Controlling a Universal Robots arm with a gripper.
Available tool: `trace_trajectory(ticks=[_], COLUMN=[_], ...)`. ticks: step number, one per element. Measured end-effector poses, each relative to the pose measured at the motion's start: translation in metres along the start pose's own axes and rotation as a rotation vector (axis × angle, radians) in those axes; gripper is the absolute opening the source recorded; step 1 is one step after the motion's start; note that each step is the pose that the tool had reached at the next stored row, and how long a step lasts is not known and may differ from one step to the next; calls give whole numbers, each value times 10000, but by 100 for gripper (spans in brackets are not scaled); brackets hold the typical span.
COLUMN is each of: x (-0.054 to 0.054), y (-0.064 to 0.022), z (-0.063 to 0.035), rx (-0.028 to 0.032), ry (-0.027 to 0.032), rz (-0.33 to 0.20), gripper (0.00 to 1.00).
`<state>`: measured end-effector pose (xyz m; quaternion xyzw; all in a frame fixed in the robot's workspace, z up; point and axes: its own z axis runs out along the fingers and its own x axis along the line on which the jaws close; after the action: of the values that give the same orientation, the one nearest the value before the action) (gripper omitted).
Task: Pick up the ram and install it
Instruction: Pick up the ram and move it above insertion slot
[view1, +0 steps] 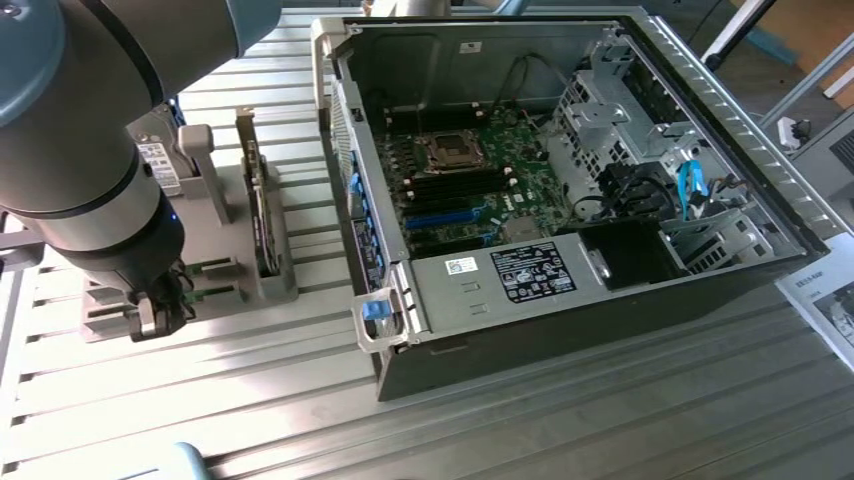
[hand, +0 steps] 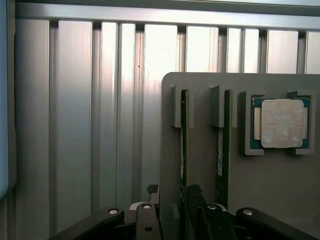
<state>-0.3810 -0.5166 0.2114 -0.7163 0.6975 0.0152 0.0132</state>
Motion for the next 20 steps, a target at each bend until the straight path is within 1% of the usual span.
trace_trajectory(ticks=[4, 5, 8, 20], x=[-14, -22, -29, -30], y=[0, -2, 0, 0], z=[2, 12, 6, 6], rx=[0, 22, 0, 1], ry=[-9, -33, -22, -24], rz=[0, 1, 0, 0], gripper=[36, 36, 36, 36])
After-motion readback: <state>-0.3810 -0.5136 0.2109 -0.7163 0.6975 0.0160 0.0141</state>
